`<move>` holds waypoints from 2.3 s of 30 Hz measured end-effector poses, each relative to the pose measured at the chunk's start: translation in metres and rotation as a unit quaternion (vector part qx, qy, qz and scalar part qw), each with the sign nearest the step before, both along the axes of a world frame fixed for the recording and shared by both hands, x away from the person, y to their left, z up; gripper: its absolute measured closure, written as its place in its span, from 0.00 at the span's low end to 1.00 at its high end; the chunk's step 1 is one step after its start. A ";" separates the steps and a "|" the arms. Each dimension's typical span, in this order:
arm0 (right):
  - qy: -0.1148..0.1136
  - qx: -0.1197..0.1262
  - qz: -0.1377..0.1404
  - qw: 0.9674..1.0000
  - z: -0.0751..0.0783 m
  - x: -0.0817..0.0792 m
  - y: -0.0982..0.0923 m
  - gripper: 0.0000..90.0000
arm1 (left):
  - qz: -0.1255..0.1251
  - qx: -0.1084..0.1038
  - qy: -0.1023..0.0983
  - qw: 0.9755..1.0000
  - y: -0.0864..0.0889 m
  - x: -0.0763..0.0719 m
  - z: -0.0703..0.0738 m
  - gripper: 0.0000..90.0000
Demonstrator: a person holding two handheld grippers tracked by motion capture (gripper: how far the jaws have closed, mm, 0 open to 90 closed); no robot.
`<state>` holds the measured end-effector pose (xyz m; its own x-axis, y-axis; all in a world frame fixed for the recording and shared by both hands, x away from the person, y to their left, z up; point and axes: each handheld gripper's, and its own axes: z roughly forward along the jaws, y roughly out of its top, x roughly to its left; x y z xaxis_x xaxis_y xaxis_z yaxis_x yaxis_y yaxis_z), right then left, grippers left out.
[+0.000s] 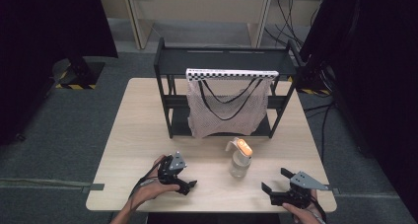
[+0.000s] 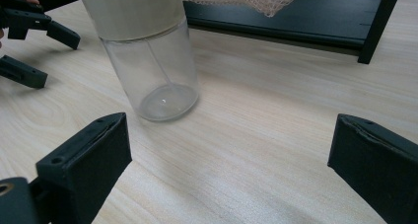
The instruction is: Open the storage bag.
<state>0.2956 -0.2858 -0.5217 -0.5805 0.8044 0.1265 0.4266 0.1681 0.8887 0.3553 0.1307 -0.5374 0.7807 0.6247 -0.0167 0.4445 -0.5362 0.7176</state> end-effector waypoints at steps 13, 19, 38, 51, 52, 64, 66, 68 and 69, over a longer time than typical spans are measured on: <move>-0.003 0.001 -0.006 1.000 -0.001 0.000 -0.001 0.03 | -0.003 -0.001 0.001 1.000 0.000 0.000 0.000 0.00; -0.001 0.002 -0.007 1.000 -0.002 0.000 -0.002 0.03 | -0.004 -0.004 0.003 1.000 0.001 0.001 0.000 0.00; -0.001 0.006 -0.010 1.000 -0.001 0.002 -0.002 0.03 | -0.045 -0.032 -0.042 0.998 -0.019 -0.002 0.039 0.03; 0.004 0.008 -0.009 1.000 -0.003 0.002 -0.002 0.04 | -0.048 -0.066 -0.063 0.995 -0.017 0.005 0.068 0.03; 0.004 0.008 -0.009 1.000 -0.003 0.002 -0.002 0.04 | -0.051 -0.067 -0.069 0.994 -0.019 0.006 0.071 0.03; 0.010 0.009 -0.007 1.000 -0.005 0.003 -0.002 0.04 | -0.089 -0.073 -0.110 0.987 -0.045 0.013 0.115 0.03; 0.011 0.009 -0.007 1.000 -0.006 0.003 -0.002 0.04 | -0.093 -0.076 -0.111 0.987 -0.047 0.013 0.118 0.03; 0.011 0.009 -0.007 1.000 -0.006 0.003 -0.002 0.04 | -0.099 -0.084 -0.114 0.985 -0.052 0.015 0.126 0.03; 0.011 0.009 -0.007 1.000 -0.006 0.003 -0.002 0.04 | -0.099 -0.084 -0.114 0.985 -0.052 0.015 0.126 0.03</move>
